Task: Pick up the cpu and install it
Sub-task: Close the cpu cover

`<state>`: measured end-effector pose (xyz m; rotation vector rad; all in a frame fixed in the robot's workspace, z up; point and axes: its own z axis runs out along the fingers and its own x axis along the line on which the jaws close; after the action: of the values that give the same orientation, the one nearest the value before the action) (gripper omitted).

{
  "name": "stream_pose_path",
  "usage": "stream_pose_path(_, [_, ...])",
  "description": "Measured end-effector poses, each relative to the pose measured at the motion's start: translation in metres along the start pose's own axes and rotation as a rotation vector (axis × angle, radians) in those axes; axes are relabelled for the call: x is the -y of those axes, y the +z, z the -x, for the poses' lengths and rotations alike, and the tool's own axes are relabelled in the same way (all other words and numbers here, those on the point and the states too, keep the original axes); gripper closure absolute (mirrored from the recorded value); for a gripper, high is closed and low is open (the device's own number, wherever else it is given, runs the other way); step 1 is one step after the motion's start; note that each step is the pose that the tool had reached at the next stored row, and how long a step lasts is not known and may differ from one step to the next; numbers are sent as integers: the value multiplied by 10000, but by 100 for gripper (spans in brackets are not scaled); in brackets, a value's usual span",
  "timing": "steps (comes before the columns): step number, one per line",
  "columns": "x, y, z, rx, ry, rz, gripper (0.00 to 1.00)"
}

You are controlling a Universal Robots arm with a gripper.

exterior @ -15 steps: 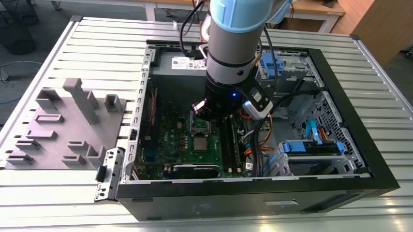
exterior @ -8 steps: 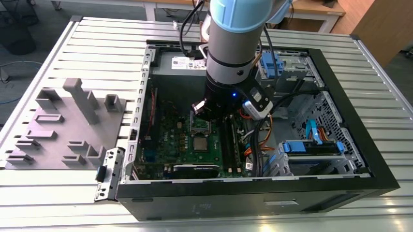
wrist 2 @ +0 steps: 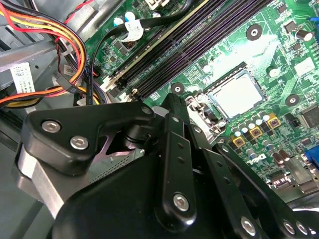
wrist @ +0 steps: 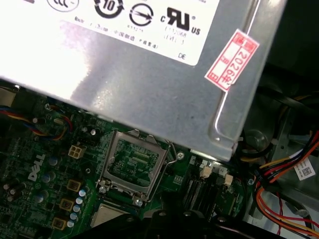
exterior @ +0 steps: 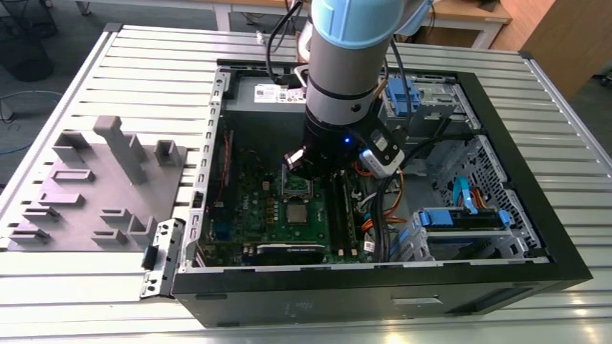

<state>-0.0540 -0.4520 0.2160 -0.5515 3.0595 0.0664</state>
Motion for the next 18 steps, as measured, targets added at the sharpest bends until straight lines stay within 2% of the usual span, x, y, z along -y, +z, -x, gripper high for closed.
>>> stream_pose_path(3, [-3, 10, 2, -5, -139, 5, 89])
stream_pose_path(8, [-81, 28, 29, -7, -187, 7, 89])
stream_pose_path(12, [-138, 67, 46, -5, -206, 9, 89])
stream_pose_path(18, [-159, 97, 9, -13, -207, -9, 89])
